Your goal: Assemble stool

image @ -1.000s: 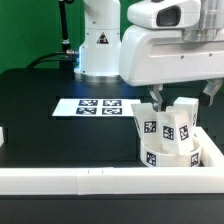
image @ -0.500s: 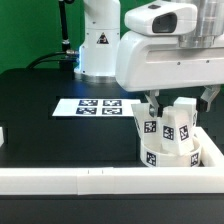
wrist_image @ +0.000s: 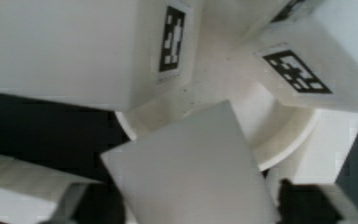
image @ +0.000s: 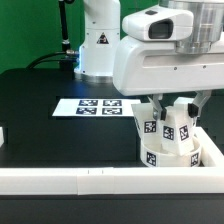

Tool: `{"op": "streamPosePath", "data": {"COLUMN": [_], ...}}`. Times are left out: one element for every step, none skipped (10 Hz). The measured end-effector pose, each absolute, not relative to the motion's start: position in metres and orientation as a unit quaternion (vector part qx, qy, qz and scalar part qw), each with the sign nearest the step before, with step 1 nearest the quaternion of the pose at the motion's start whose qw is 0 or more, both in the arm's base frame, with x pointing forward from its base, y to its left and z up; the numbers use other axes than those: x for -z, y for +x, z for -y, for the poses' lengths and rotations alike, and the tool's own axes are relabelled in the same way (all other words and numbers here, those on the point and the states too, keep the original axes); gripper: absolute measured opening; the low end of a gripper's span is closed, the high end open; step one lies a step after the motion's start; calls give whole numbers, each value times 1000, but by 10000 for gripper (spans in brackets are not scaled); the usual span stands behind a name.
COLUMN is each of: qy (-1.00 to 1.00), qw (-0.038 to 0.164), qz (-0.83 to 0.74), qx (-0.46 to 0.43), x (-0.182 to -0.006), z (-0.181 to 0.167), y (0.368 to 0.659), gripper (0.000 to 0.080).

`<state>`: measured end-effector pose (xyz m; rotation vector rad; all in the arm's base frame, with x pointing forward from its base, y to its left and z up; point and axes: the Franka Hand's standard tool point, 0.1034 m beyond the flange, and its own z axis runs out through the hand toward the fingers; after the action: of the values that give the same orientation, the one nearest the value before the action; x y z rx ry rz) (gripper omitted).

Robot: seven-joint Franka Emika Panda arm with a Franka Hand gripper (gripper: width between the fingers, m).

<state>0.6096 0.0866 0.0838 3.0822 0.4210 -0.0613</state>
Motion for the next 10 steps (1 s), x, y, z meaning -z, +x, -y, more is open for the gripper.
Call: {"op": "streamPosePath", "data": {"qy": [991,991,993,995,995,999,1000,999,993,983], "qw": [15,15,15,16,16,16,17,17,18,19], "qz": [-134,-132,-118,-101,-94,-39,19,46,120,181], "qx": [20,20,19,19,19,18,17,17,15,14], "x": [-84,-84,-84,-84,-84,-84,-84,-84,-84,-83], "z": [-86,-86,-85,-85,-85,-85,-85,-85,-85,-85], "y": [610,610,610,610,610,610,610,610,610,610], "gripper": [337,337,337,337,337,337,337,338,338,338]}}
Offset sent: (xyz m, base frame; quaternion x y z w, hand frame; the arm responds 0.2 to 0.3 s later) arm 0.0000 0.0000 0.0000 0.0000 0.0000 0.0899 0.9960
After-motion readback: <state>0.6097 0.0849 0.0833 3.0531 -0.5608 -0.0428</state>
